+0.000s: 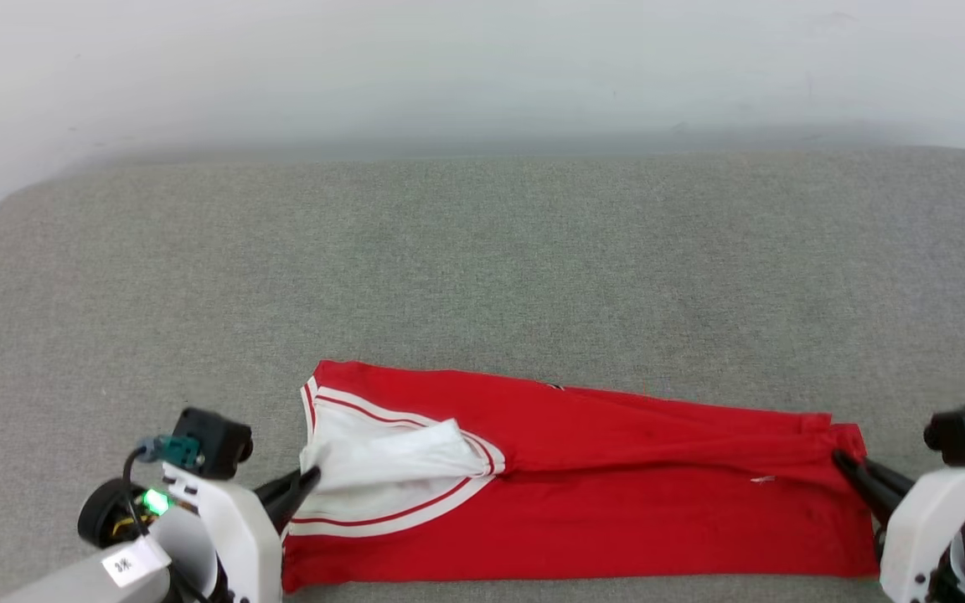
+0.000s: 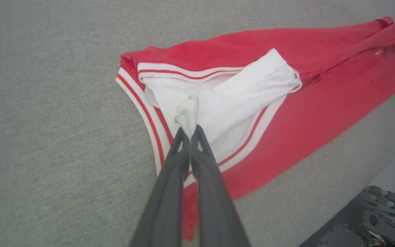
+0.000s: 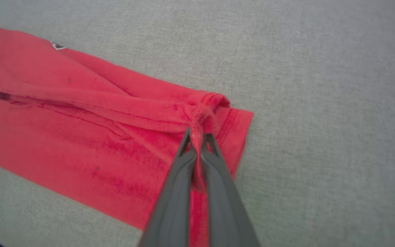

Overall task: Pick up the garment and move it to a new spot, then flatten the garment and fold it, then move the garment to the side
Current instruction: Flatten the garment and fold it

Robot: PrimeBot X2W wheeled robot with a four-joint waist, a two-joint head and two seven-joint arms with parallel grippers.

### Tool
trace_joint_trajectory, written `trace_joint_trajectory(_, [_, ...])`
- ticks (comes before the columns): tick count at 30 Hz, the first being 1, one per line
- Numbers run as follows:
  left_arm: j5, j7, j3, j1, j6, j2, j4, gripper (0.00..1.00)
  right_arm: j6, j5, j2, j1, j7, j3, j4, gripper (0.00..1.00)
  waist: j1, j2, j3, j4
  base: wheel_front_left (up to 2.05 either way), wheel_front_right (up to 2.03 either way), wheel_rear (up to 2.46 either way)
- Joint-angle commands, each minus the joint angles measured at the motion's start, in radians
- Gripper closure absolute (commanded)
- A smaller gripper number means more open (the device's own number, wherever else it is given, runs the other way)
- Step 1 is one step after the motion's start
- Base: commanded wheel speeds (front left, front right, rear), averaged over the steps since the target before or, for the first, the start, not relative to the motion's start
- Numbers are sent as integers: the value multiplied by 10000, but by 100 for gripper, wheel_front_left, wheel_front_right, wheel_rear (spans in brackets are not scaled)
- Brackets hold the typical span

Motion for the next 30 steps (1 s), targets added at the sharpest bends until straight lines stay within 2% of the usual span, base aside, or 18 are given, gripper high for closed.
trace_joint_trajectory(1, [-44,-75,-40,221,31,-68,125,100,-12,-20,116,333,5,-156,-108,100,2,-1,-5,8,0,0,0])
trace_joint_trajectory(12, [-264,-275,-205,1002,-273,-675,1369,100,-12,-45,809,1560,237,-778,36,100,2,-1,116,20,0,0,0])
trace_joint_trajectory(13, [-226,-353,-208,1019,-267,-752,1464,100,-12,-49,850,1566,200,-790,64,84,2,-1,102,24,0,0,0])
trace_joint_trajectory(14, [-190,-476,-173,1046,-220,-807,1570,77,-12,-46,898,1551,153,-814,68,11,2,-1,67,20,0,0,0])
trace_joint_trajectory(15, [-127,-619,-145,1071,-152,-843,1659,0,-12,-43,922,1523,120,-839,49,0,2,-1,25,11,0,0,0])
trace_joint_trajectory(17, [-41,-1029,-17,1104,5,-948,1766,0,-12,-31,875,1467,46,-890,-72,0,2,-1,-80,10,0,0,0])
trace_joint_trajectory(21, [252,-1946,407,1255,585,-1114,1922,0,-10,407,553,1468,148,-1105,-637,0,2,-1,-287,15,0,0,0])
trace_joint_trajectory(25, [844,-2254,1139,1558,1182,-1286,1865,0,-10,896,137,1419,616,-1556,-1245,0,2,-1,-383,48,0,0,0])
trace_joint_trajectory(30, [2428,-2282,3006,2301,2010,-1627,1275,0,-10,1482,-462,1513,1997,-1960,-1618,0,2,-1,-378,168,0,0,0])
